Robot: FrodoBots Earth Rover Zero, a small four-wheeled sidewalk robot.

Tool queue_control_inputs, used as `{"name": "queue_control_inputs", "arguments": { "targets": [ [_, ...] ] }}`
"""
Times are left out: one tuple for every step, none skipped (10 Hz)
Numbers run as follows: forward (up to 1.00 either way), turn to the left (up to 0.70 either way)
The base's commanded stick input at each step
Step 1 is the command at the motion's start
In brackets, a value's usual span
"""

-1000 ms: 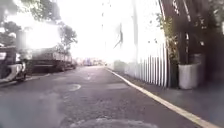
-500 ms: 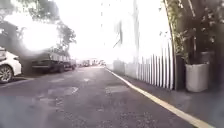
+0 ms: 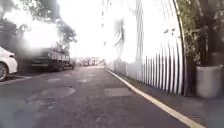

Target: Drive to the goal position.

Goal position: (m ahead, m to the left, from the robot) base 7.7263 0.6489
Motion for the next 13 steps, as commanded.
{"name": "queue_control_inputs", "arguments": {
  "targets": [
    [0.45, 0.15],
    [0.45, 0.19],
    [0.45, 0.15],
    [0.45, 0.02],
    [0.45, 0.00],
    [0.45, 0.00],
    [0.45, 0.00],
    [0.45, 0.00],
    [0.45, 0.00],
    [0.45, 0.00],
    [0.45, 0.00],
    [0.45, 0.00],
    [0.45, 0.00]
  ]
}}
